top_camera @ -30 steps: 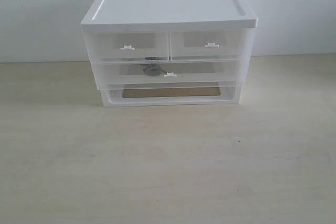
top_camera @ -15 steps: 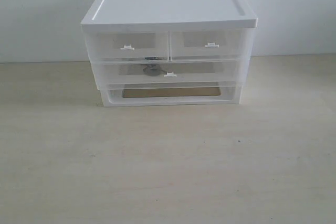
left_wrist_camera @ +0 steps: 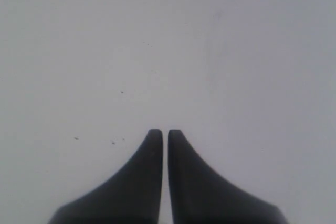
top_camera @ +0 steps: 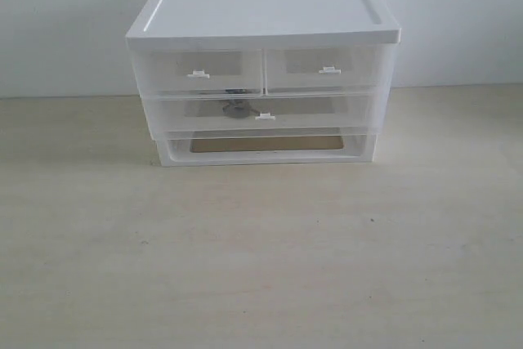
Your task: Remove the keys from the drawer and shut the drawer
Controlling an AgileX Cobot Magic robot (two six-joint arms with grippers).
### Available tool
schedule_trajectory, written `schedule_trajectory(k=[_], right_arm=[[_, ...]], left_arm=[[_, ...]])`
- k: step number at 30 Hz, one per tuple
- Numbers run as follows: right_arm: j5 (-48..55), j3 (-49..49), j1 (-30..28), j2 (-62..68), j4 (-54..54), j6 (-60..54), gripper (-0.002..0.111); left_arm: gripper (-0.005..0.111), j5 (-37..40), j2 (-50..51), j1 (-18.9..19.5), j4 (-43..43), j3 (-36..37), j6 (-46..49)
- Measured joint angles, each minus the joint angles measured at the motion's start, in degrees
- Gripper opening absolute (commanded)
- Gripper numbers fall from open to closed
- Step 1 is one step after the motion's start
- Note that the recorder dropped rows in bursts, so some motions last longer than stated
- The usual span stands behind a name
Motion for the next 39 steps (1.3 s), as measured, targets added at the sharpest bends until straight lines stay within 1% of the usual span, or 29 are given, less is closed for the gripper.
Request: schedule_trajectory(k=[4, 6, 7, 8, 9, 10, 11, 12, 13, 14, 15, 16, 18, 19, 20, 22, 23, 25, 27, 32, 37, 38, 39], right_arm=[[2.66, -8.67, 0.00, 5.06, -13.18, 10.90, 0.000], [3.10, -15.80, 0.00, 12.15, -24.53, 21.94, 0.001], [3.21, -19.93, 0.00, 17.34, -32.00, 28.29, 0.003], [3.21, -22.02, 0.00, 20.41, -35.37, 31.40, 0.008], [3.33, -25.84, 0.00, 26.69, -41.46, 36.95, 0.015], [3.42, -28.43, 0.00, 31.78, -45.96, 41.52, 0.021], [3.24, -30.05, 0.00, 35.60, -48.54, 44.68, 0.028], [2.05, -31.91, 0.00, 40.74, -52.91, 47.90, 0.029], [1.30, -33.18, 0.14, 44.72, -55.61, 50.06, 0.028], [0.76, -34.87, 0.95, 50.68, -58.98, 52.76, 0.028], [0.76, -36.01, 2.10, 54.40, -61.58, 54.05, 0.028], [0.76, -37.74, 3.76, 59.05, -63.86, 55.03, 0.028], [0.76, -40.00, 6.13, 64.27, -66.48, 55.52, 0.027], [0.76, -40.88, 7.08, 66.20, -67.22, 55.63, 0.024], [0.76, -41.78, 8.00, 68.05, -67.57, 55.74, 0.017], [1.83, -43.88, 10.09, 72.32, -68.28, 55.74, -0.001], [2.49, -44.78, 10.97, 74.26, -68.39, 55.74, 0.000], [4.52, -46.72, 12.29, 79.12, -68.65, 55.60, 0.000], [5.60, -47.64, 12.52, 81.86, -68.65, 55.52, 0.000], [8.33, -49.33, 12.64, 85.86, -68.54, 54.61, 0.000], [8.86, -49.66, 12.64, 87.95, -68.43, 52.61, 0.000], [9.36, -49.66, 12.64, 88.57, -66.91, 51.12, 0.000], [9.72, -49.66, 12.64, 88.72, -65.39, 50.11, 0.000]], left_arm=[[0.004, -1.92, 8.12, 0.00, 10.78, -6.23, -9.17], [0.004, -4.06, 16.21, 0.00, 18.58, -12.05, -16.33], [0.004, -4.63, 22.55, 0.00, 22.76, -15.09, -19.61], [0.004, -4.88, 25.77, 0.00, 24.89, -16.48, -20.66], [0.004, -6.21, 31.65, 0.00, 27.67, -18.13, -21.75], [0.004, -8.58, 37.60, 0.00, 29.81, -18.66, -22.19], [0.004, -11.00, 41.01, 0.00, 31.60, -18.66, -22.30], [0.006, -15.03, 47.39, 0.00, 34.36, -18.66, -21.80], [0.014, -18.32, 51.82, 0.00, 36.09, -18.75, -19.94], [0.021, -22.90, 57.88, 0.00, 37.55, -18.75, -14.37], [0.031, -25.88, 62.37, 0.00, 38.03, -18.75, -10.10], [0.036, -29.99, 68.96, 0.00, 38.55, -18.75, -1.30], [0.046, -33.94, 75.47, 0.00, 39.07, -18.75, 7.36], [0.047, -35.16, 79.03, 0.00, 39.40, -19.02, 11.71], [0.047, -35.55, 81.80, 0.00, 39.69, -19.39, 15.40], [0.047, -35.88, 88.35, -0.29, 39.78, -21.29, 20.17], [0.047, -35.92, 90.85, -0.58, 39.78, -22.77, 21.27], [0.047, -36.17, 98.96, -2.72, 39.62, -27.31, 24.21], [0.047, -36.18, 103.18, -4.70, 39.48, -30.37, 26.84], [0.047, -36.41, 110.39, -9.57, 38.79, -37.84, 35.35], [0.047, -35.99, 116.64, -13.83, 36.70, -46.96, 44.58], [0.047, -34.76, 118.55, -14.75, 36.39, -50.16, 46.33], [0.047, -34.45, 119.56, -15.05, 36.39, -51.84, 46.90]])
